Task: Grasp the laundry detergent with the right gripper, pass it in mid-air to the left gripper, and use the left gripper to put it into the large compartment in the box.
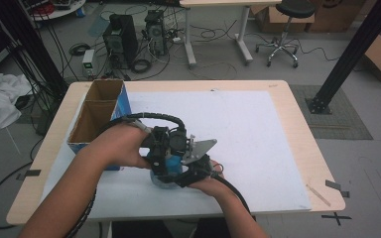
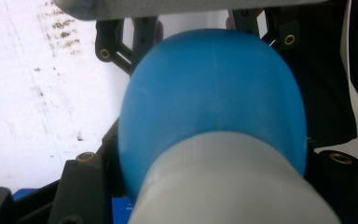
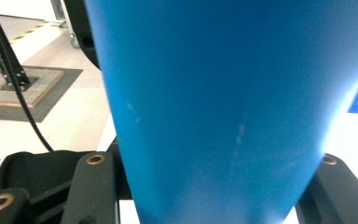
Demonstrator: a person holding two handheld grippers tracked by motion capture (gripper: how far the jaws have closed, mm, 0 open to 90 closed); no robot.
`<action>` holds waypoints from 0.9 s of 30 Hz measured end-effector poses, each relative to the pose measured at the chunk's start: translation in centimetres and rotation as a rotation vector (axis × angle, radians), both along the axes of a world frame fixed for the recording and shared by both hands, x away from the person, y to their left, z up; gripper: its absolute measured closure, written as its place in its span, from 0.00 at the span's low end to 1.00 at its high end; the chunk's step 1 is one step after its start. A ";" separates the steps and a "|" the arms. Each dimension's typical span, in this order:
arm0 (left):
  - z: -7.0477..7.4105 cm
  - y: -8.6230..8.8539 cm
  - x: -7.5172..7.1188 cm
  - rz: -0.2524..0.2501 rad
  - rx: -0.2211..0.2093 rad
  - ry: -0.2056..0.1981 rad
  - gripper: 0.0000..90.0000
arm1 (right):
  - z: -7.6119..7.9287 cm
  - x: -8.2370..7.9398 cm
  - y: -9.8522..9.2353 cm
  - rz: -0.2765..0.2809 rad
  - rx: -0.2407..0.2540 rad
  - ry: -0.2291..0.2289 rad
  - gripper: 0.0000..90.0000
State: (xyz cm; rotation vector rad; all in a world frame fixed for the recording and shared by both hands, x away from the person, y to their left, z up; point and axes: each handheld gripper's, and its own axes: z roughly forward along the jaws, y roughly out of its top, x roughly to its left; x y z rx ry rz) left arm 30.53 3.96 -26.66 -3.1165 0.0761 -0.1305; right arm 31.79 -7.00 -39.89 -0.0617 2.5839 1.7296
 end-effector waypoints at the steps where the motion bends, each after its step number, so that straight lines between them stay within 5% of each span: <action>1: 0.0 0.0 0.0 0.001 -0.006 0.003 0.44 | 0.1 0.1 0.0 -0.002 -0.006 -0.008 0.48; 16: 0.8 0.0 1.0 0.041 0.003 0.031 0.44 | 1.2 0.1 -1.7 -0.010 -0.050 -0.023 0.25; 27: 3.2 0.6 2.2 0.112 -0.006 0.031 0.44 | 2.8 0.8 -4.3 0.000 -0.175 -0.008 0.07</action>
